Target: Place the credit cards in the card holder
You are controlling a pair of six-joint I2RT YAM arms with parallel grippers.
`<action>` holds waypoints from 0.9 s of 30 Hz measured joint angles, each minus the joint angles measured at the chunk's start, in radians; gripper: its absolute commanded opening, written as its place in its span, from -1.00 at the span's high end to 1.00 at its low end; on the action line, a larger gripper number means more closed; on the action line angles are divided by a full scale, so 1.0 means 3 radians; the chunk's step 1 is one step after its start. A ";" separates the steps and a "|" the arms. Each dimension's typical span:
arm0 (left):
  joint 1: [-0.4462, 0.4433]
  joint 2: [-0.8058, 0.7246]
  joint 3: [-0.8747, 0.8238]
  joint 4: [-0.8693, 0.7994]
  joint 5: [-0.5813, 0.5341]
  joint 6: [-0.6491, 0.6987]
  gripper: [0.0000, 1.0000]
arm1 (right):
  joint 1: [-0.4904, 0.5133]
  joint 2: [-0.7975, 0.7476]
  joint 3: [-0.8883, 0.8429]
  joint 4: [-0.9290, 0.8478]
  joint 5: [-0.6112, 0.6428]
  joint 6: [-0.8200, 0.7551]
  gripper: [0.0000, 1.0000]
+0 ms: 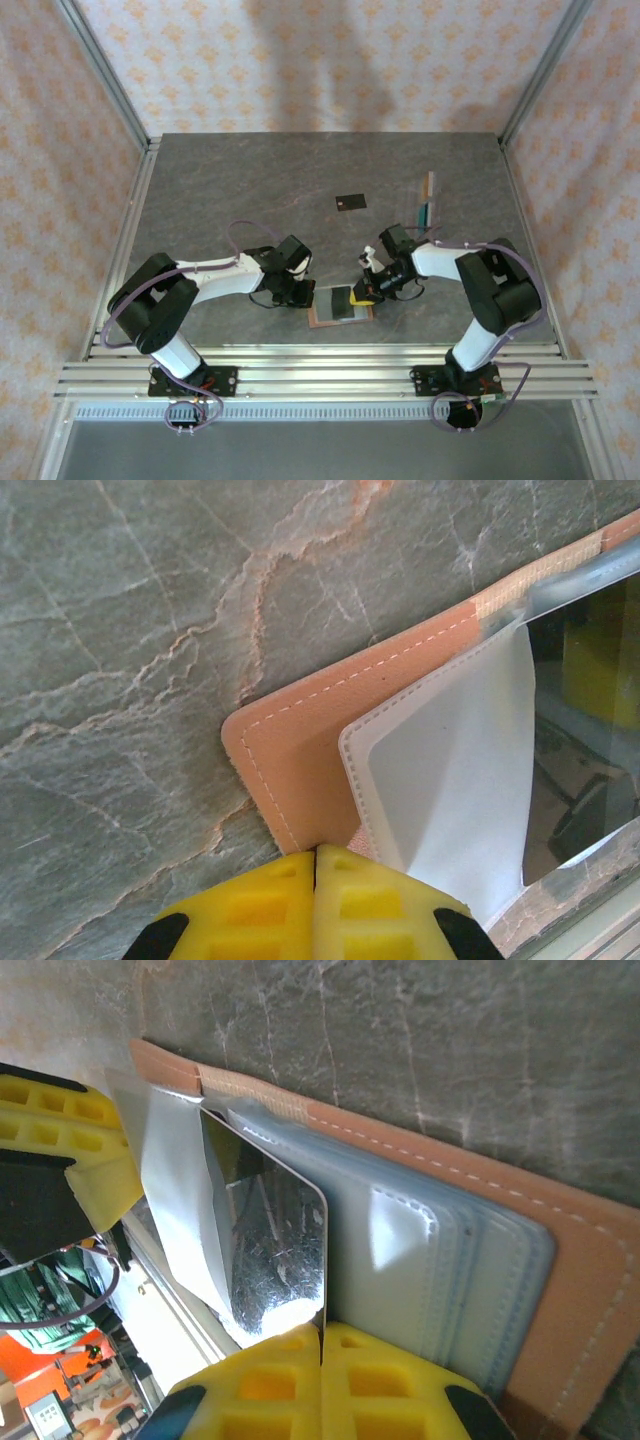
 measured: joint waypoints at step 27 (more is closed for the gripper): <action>0.0001 0.0055 0.0081 -0.0103 0.0008 0.0086 1.00 | 0.0154 0.0005 0.0243 -0.0362 0.0379 -0.0237 1.00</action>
